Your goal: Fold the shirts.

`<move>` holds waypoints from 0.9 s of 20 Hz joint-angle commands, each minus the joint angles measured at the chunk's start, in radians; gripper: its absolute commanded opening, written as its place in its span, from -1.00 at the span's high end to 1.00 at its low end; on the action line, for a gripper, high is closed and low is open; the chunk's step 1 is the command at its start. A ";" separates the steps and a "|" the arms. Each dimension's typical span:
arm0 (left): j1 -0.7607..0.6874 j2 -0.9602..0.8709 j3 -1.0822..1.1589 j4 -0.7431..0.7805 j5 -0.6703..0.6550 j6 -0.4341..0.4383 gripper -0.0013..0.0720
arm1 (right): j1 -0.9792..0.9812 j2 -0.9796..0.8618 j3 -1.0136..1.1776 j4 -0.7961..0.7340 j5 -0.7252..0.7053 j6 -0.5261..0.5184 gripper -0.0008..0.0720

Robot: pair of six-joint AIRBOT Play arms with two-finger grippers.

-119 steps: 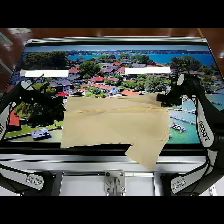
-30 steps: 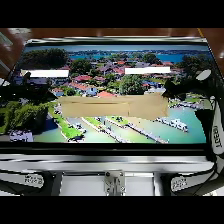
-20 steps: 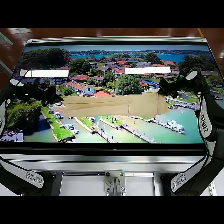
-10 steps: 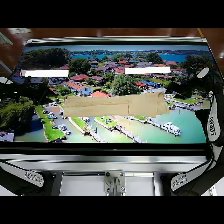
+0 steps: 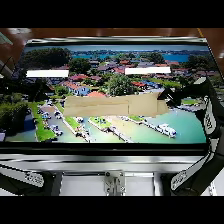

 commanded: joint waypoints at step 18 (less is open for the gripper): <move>-0.613 -0.061 0.004 -0.084 0.386 0.108 0.84 | 0.043 0.401 -0.003 0.053 0.211 0.028 0.79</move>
